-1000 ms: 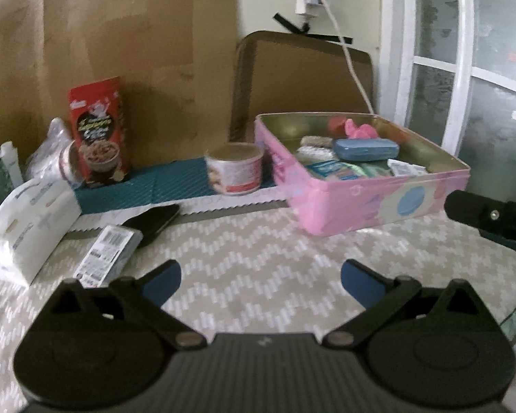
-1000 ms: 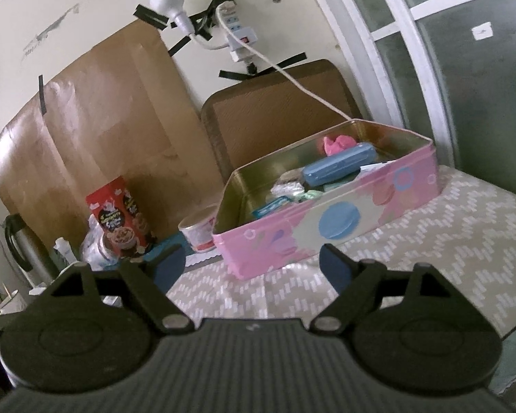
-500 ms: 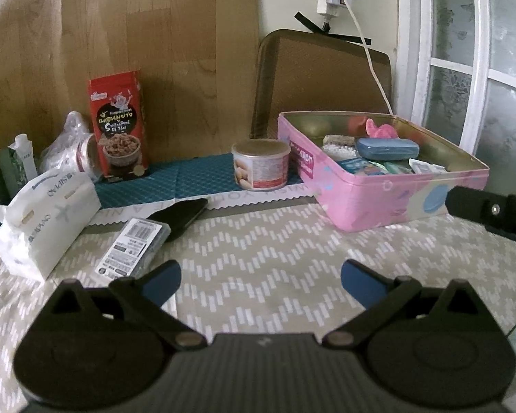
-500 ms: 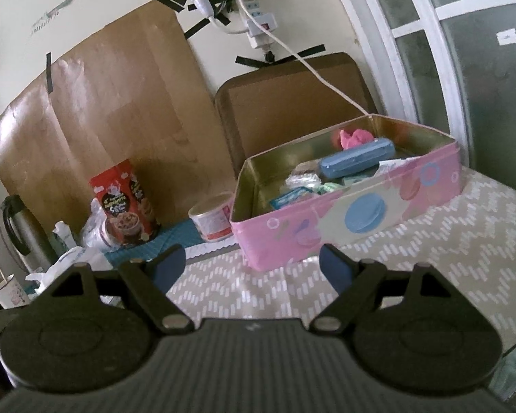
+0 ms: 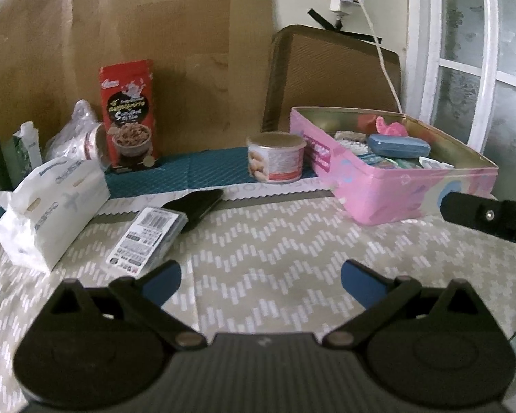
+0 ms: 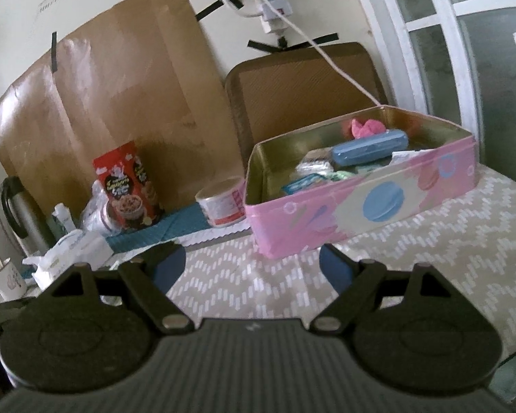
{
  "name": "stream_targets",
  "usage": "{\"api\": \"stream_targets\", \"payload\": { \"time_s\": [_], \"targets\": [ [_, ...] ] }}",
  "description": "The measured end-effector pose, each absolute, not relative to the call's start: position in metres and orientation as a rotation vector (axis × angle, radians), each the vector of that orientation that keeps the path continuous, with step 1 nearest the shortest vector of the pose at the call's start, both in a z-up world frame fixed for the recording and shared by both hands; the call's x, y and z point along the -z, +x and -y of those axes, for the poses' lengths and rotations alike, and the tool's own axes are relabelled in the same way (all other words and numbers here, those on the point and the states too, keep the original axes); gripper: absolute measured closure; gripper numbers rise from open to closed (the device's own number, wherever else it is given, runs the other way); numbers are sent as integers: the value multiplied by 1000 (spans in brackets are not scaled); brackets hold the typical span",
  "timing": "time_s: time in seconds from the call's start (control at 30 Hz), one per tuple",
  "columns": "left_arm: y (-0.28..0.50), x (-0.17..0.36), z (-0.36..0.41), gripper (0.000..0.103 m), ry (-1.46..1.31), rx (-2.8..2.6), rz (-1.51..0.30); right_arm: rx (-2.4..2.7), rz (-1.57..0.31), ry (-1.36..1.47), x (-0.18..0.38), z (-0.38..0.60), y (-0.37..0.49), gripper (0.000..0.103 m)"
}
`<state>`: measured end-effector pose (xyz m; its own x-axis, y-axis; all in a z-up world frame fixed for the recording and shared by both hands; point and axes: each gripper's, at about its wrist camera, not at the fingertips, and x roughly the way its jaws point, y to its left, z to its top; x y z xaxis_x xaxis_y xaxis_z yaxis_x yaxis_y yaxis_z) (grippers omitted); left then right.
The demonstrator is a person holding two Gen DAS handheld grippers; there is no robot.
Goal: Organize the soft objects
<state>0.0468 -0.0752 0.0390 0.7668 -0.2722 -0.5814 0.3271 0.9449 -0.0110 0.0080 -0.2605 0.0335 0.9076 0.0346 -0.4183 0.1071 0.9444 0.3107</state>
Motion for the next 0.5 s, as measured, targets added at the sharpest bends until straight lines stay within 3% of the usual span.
{"api": "stream_targets", "payload": {
  "time_s": [0.5],
  "targets": [
    [68,-27,14,0,14,214,-636,-33,-518,277,-21,219,33,16]
  ]
}}
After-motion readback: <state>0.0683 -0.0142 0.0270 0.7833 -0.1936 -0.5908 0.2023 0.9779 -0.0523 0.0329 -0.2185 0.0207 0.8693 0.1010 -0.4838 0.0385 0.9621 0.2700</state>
